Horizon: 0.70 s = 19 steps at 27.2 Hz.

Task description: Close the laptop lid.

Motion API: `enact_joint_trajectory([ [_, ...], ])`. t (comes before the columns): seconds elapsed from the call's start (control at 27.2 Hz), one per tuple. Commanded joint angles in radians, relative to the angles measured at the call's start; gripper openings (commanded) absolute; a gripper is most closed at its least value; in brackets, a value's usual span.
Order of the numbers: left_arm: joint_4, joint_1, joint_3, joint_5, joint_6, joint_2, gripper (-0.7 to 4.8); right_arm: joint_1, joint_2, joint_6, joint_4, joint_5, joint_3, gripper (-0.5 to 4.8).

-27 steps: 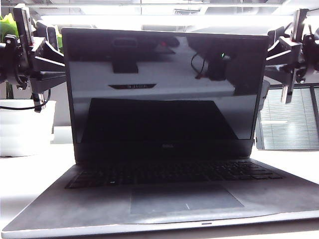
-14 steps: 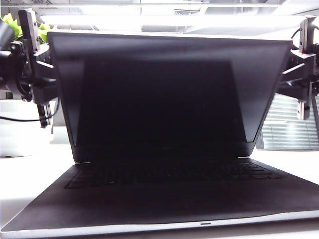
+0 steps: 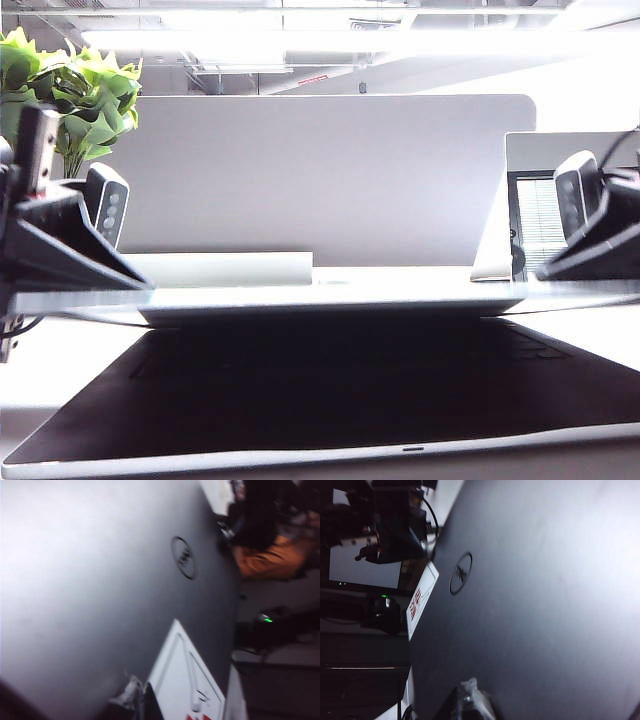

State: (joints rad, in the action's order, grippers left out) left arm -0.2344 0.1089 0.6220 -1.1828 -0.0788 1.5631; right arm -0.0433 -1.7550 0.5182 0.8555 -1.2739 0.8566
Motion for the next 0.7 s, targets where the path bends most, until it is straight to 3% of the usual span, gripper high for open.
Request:
enact_joint_trajectory([
  [0.04, -0.002, 0.001, -0.007, 0.063, -0.009, -0.002, -0.05, 0.003, 0.002, 0.006, -0.016, 0.034, -0.010, -0.01],
  [0.22, -0.026, 0.001, -0.007, 0.184, -0.019, -0.002, -0.05, 0.003, 0.002, 0.003, -0.019, 0.122, -0.011, -0.01],
  [0.52, -0.009, 0.001, -0.006, 0.135, -0.018, -0.002, -0.05, 0.003, 0.002, -0.002, -0.026, 0.127, -0.009, -0.01],
  [0.7, 0.108, 0.001, 0.002, 0.091, -0.022, -0.023, -0.05, 0.003, 0.002, -0.002, -0.045, 0.075, 0.041, -0.01],
])
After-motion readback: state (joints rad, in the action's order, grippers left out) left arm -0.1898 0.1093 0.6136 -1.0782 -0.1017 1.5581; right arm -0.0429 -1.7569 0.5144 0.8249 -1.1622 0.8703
